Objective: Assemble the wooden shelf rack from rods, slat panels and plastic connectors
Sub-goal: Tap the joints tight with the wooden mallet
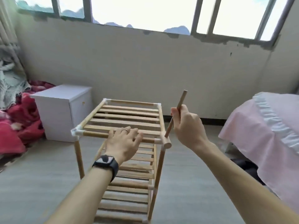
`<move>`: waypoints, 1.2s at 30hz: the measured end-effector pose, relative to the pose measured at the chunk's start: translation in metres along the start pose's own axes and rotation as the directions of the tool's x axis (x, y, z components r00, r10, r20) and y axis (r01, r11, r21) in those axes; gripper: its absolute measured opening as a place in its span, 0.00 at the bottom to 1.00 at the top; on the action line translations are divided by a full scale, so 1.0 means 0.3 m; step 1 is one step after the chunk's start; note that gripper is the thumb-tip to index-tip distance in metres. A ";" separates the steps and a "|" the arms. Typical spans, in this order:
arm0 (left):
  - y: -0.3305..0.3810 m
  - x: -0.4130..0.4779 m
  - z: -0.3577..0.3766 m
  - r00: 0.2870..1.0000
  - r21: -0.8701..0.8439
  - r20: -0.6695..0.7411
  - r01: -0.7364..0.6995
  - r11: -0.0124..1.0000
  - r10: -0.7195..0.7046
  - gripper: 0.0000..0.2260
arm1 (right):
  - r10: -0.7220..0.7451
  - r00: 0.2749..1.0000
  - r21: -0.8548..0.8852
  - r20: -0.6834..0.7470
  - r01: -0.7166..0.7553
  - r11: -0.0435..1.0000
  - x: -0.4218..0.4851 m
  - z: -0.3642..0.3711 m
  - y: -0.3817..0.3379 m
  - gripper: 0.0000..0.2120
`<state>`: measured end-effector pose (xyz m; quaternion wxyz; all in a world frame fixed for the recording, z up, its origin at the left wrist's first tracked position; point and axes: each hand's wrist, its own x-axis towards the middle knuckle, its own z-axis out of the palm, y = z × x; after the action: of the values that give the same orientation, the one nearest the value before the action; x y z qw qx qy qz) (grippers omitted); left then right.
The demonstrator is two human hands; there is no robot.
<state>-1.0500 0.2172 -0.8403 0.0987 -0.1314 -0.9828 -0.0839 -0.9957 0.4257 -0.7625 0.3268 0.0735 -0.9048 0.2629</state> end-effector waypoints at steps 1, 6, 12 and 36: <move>-0.002 -0.012 0.019 1.000 -0.021 -0.009 0.008 1.000 -0.008 0.33 | -0.007 1.000 -0.037 0.031 0.008 0.999 0.023 -0.003 0.001 0.17; 0.005 -0.014 0.017 1.000 0.001 -0.009 0.001 1.000 -0.001 0.30 | -0.158 0.919 0.085 -0.362 0.202 0.976 0.148 -0.056 -0.003 0.14; -0.001 -0.010 0.012 1.000 -0.027 -0.001 0.003 1.000 -0.003 0.26 | -0.049 0.995 0.058 -0.091 0.054 0.997 0.067 0.038 0.046 0.11; 0.011 -0.005 0.020 0.999 -0.024 -0.011 0.039 0.999 -0.039 0.26 | 0.314 0.890 0.530 0.332 -0.451 0.719 -0.247 -0.008 0.122 0.07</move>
<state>-1.0486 0.2210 -0.8460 0.1013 -0.1128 -0.9836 -0.0981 -0.9479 0.4552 -0.8233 0.1239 0.0108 -0.8019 0.5844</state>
